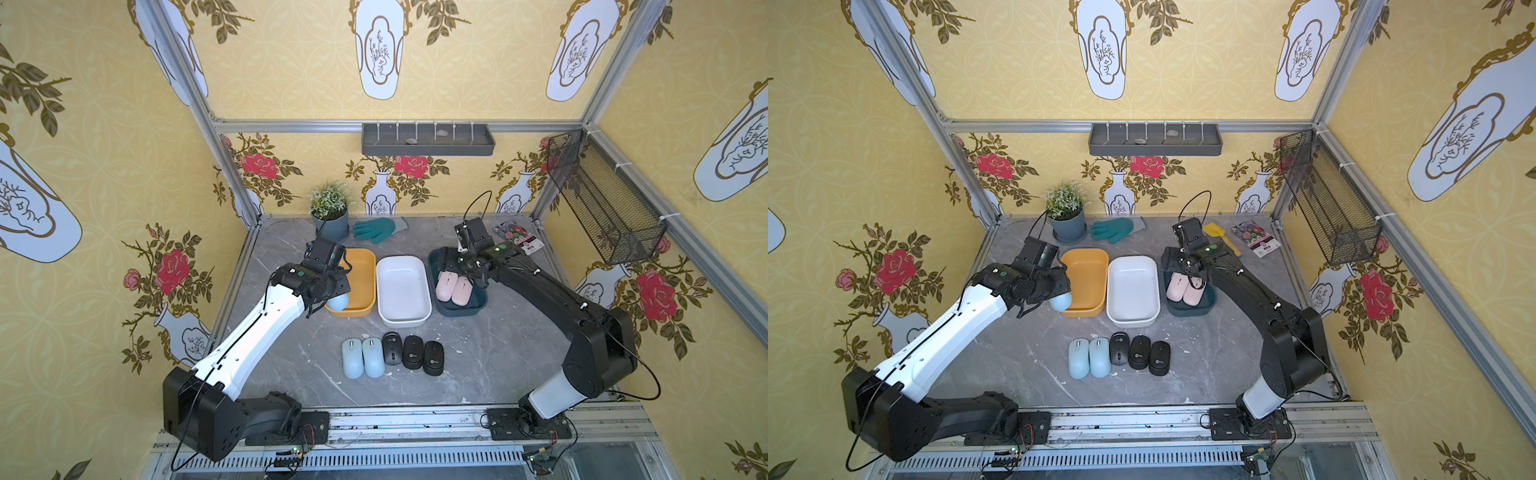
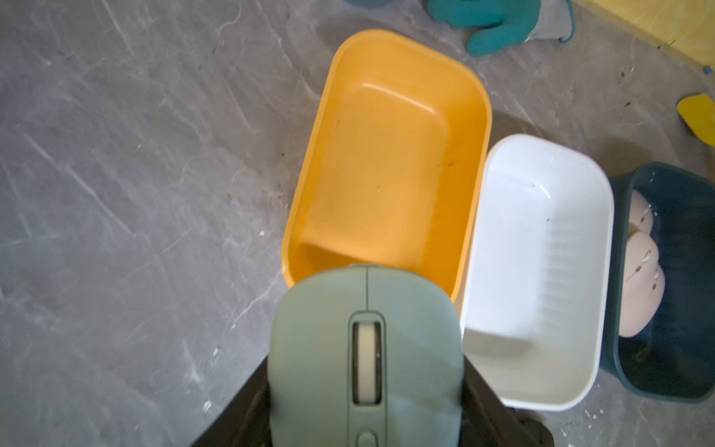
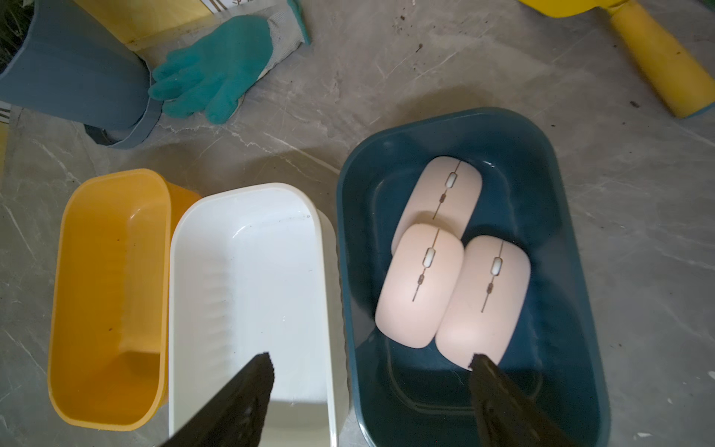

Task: Place the mice by color into the storage box
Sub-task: Place the mouse in the storage box.

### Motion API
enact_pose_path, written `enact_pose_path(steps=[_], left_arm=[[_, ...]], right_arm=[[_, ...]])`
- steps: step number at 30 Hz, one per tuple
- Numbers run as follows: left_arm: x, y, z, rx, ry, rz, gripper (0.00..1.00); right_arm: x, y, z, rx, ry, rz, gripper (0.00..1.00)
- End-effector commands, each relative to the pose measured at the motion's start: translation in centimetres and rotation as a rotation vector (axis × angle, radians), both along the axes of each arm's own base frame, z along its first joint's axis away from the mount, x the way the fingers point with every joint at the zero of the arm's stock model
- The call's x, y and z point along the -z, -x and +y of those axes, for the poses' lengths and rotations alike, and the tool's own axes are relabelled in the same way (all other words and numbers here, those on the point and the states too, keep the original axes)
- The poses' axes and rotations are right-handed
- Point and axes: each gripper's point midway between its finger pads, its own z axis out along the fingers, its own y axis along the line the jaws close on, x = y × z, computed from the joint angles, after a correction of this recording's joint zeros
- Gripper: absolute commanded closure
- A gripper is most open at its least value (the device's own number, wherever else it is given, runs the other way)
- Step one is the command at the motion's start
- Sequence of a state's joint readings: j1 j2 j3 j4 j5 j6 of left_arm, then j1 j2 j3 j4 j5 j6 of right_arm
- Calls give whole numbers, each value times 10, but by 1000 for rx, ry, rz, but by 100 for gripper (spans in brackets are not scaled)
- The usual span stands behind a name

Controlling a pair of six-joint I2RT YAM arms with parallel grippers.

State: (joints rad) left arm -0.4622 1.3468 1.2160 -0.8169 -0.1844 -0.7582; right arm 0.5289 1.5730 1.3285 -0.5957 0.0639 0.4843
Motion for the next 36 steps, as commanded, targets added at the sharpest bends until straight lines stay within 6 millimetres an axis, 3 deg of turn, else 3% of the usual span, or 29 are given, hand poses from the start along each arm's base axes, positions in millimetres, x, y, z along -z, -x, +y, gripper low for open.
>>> enact_pose_path(steps=[1, 5, 7, 13, 19, 26, 36], left_arm=[[-1, -30, -15, 59, 6, -37, 43], [8, -59, -30, 104, -12, -40, 43], [14, -77, -22, 73, -4, -32, 43], [45, -107, -26, 80, 4, 13, 43], [60, -136, -33, 94, 28, 18, 42], [84, -154, -41, 111, 34, 76, 42], [114, -155, -42, 102, 20, 137, 41]], right_arm=[[-7, -6, -7, 15, -11, -41, 18], [-4, -5, -14, 28, -12, -32, 18], [-3, -5, -15, 28, -13, -29, 18], [-3, -4, -20, 29, -11, -30, 18], [2, -4, -25, 33, 1, -19, 18], [9, -7, -27, 34, 5, -7, 18], [15, -12, -27, 26, -2, 2, 18]])
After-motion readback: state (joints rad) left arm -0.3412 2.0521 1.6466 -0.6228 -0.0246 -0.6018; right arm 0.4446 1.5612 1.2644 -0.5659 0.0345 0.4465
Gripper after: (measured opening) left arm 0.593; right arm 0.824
